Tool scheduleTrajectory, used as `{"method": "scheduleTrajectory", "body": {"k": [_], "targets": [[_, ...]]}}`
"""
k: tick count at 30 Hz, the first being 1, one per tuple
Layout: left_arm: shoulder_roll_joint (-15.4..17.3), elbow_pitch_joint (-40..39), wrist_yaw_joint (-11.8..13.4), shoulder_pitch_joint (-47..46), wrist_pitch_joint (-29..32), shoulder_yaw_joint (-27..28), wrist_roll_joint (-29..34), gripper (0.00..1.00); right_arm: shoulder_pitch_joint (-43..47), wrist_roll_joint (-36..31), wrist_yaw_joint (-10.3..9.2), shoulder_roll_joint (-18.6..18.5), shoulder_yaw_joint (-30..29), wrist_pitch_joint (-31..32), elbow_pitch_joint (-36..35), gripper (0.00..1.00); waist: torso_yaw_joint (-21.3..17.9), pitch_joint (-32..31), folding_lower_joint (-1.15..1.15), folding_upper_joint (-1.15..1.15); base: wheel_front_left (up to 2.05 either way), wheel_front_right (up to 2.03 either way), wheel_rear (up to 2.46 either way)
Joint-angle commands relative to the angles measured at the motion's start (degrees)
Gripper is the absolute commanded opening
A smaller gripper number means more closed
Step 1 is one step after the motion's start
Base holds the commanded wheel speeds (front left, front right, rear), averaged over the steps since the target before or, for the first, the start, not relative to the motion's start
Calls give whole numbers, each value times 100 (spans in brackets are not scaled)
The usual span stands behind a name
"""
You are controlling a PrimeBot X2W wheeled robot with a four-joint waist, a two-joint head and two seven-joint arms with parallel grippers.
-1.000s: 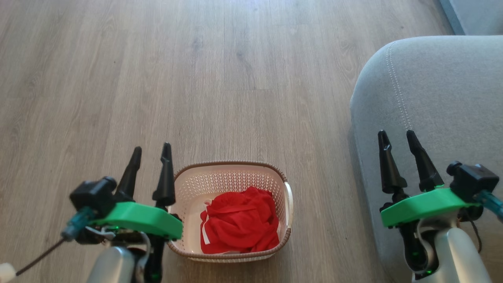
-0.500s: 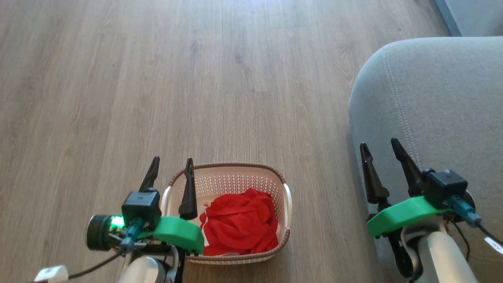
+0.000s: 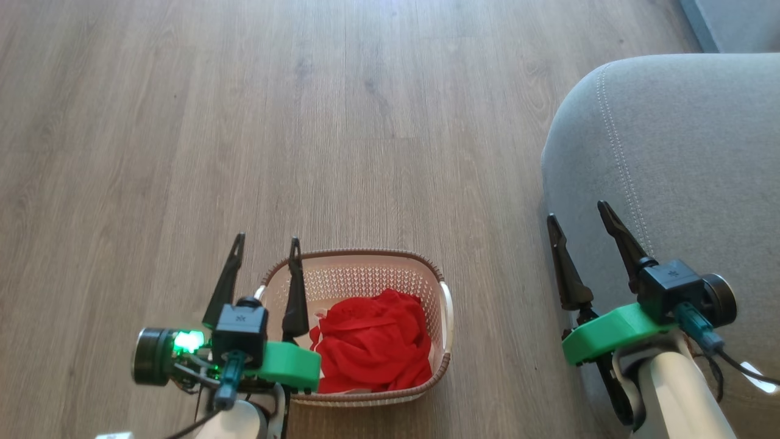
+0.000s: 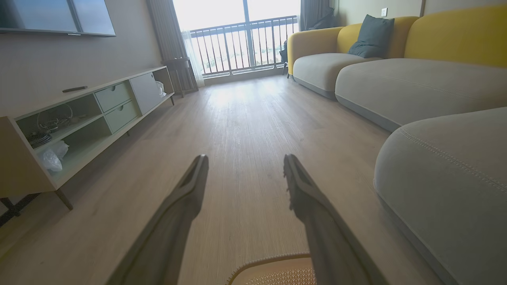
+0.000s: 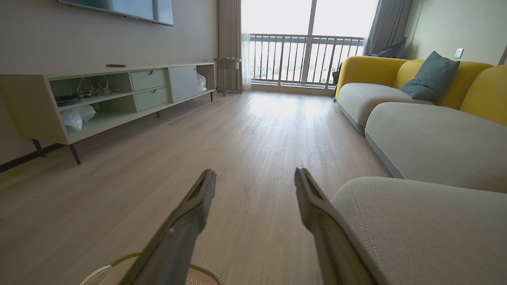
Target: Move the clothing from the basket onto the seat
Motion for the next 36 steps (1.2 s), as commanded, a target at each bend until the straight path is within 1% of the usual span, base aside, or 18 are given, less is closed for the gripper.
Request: {"method": "scheduleTrajectory", "body": {"k": [1,3,5,9,10,13,18,22,28,30,33,34,36], "targets": [[29,-131,40,-327,-91,133,193,100,-266,-156,-1,-68,110,-104,-154,100,5,23,0,0,0,0,0],[-20,35,-68,-279,-125,147,197,100,-274,-161,-1,-67,104,-138,-74,100,8,37,0,0,0,0,0],[-128,259,-246,-238,-158,271,128,100,-288,-120,-1,-68,101,-172,31,100,13,48,0,0,0,0,0],[-312,582,-608,-220,-217,537,257,100,-310,123,-1,-69,-4,-231,336,100,23,71,0,0,0,0,0],[-312,582,-608,-220,-217,537,257,100,-310,123,-1,-69,-4,-231,336,100,23,71,0,0,0,0,0],[-449,766,-901,-192,-217,776,250,100,-340,182,-1,-69,26,-231,567,100,23,74,0,0,0,0,0],[-647,969,-1282,-153,-217,1179,212,100,-395,187,-1,-68,94,-231,758,100,19,78,0,0,0,0,0],[-733,1016,-1480,-131,-217,1392,244,100,-428,187,-1,-68,88,-231,820,100,20,67,0,0,0,0,0],[-780,1171,-1699,-111,-217,1511,268,100,-485,143,-1,-68,-16,-231,817,100,0,127,0,0,0,0,0],[-784,1273,-1776,-126,-217,1497,281,100,-496,136,-1,-68,-20,-231,817,100,-17,197,0,0,0,0,0],[-787,1542,-1993,-185,-217,1339,322,100,-531,113,-1,-68,-19,-231,832,100,-56,369,0,0,0,0,0],[-787,1620,-2072,-209,-217,1321,174,100,-552,101,-1,-68,-20,-231,835,100,-72,452,0,0,0,0,0],[-788,1800,-2157,-303,-217,1314,75,100,-602,87,-1,-68,-12,-231,834,100,-121,642,0,0,0,0,0]]}}
